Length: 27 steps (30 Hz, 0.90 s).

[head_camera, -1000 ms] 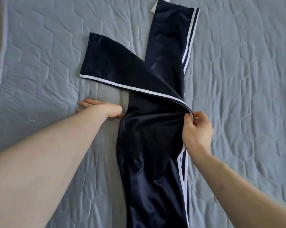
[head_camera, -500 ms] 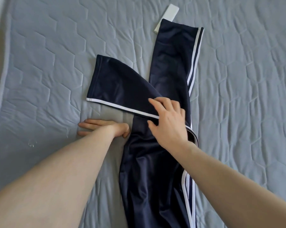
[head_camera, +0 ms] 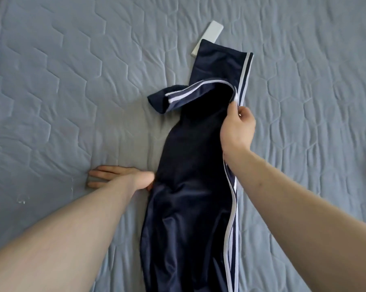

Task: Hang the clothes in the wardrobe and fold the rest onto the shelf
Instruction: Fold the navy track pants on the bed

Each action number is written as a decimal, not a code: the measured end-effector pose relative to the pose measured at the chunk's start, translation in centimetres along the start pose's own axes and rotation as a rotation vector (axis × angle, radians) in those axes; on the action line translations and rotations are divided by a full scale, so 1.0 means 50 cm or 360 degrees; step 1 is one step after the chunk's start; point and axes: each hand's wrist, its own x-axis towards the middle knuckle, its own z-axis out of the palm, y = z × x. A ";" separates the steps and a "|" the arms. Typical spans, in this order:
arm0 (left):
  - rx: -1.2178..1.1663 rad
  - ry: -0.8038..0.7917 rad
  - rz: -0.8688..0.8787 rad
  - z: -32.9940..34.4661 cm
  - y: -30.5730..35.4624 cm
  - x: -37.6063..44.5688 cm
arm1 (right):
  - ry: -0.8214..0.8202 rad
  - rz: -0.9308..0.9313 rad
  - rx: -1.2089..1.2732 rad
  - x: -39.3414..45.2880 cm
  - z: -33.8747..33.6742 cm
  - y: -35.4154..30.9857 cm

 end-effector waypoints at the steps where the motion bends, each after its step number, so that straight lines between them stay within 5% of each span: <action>1: 0.0011 0.0063 0.0001 0.010 -0.005 0.004 | 0.0037 0.0087 -0.0058 0.020 -0.010 0.003; 5: -0.0095 0.0235 -0.0039 0.024 0.000 0.013 | -0.0145 0.0154 -0.0493 0.058 -0.044 0.052; 13: 0.0226 0.0093 -0.0107 -0.002 0.016 -0.014 | -0.0214 -0.0649 -0.0986 0.073 0.005 0.021; 16: 0.0375 -0.0006 -0.0036 -0.004 0.011 -0.005 | -0.0382 -0.0735 -0.1235 0.099 0.047 -0.009; 20: 0.0420 0.0071 -0.0097 -0.004 0.016 -0.016 | -0.0535 -0.0479 -0.1267 0.140 0.081 -0.014; 27: 0.0403 0.0060 -0.0145 0.004 0.022 -0.018 | -0.0167 -0.0530 -0.0806 0.192 0.064 -0.099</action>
